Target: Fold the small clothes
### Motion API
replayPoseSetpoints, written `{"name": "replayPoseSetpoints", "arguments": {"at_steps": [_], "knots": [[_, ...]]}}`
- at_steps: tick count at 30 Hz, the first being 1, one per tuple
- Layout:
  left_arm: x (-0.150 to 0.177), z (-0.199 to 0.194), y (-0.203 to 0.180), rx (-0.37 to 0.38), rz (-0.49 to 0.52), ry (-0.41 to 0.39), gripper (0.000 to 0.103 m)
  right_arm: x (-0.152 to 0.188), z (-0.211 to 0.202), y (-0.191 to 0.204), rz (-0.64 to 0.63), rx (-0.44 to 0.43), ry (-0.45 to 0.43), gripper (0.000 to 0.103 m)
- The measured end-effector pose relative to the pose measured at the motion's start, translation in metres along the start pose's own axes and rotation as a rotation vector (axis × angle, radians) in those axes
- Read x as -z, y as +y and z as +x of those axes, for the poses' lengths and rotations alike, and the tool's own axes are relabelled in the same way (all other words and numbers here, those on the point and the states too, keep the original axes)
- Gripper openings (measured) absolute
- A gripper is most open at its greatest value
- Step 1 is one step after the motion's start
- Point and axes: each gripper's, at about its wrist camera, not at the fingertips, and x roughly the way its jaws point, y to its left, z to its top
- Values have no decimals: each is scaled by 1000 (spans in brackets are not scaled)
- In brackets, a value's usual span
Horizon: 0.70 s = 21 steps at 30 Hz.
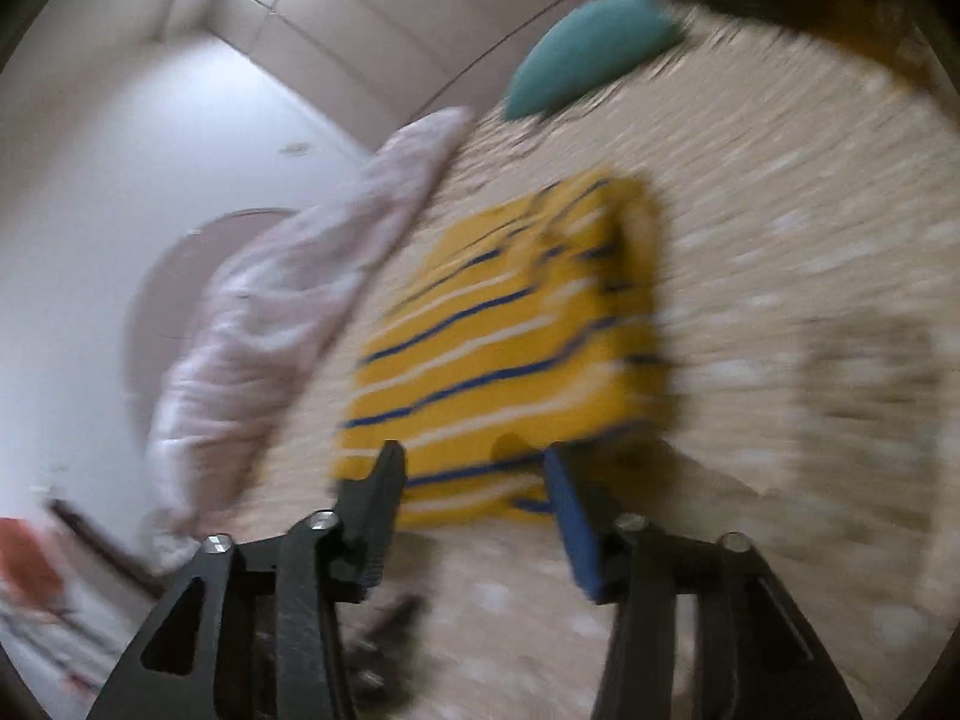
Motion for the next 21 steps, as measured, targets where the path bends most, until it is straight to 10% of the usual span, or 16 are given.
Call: {"name": "replayPoseSetpoints", "arguments": {"at_steps": [7, 21], "knots": [[0, -1, 0, 1, -26, 23, 103, 27, 0, -11, -85, 242, -32, 63], [4, -3, 4, 8, -34, 23, 103, 36, 15, 4, -197, 333, -65, 68]]}}
